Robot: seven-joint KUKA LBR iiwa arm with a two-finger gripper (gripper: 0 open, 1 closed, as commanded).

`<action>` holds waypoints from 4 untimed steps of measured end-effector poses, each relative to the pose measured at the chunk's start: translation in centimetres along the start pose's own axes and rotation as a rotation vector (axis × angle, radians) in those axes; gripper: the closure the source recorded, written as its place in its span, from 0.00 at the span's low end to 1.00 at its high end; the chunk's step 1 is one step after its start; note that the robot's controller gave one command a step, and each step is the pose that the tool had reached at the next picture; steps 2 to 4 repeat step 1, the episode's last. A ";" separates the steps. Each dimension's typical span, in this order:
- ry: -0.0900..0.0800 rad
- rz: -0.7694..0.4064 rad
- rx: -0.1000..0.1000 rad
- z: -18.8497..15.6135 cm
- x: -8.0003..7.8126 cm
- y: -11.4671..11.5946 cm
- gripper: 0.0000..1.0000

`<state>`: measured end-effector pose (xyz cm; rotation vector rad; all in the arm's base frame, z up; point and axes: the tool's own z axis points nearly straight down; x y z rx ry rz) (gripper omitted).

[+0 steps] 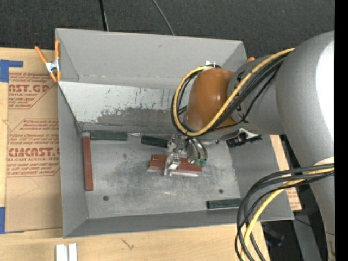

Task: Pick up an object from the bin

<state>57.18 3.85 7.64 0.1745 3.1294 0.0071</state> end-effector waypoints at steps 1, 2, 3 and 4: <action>-0.001 0.002 0.002 -18.0 1.8 1.8 1.00; -0.001 0.002 0.002 -18.0 1.8 1.8 1.00; -0.001 0.002 0.002 -18.0 1.8 1.8 1.00; -0.001 0.002 0.002 -18.0 1.8 1.8 1.00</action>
Offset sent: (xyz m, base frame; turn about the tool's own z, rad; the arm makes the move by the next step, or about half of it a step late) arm 0.0000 0.0000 0.0000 0.0000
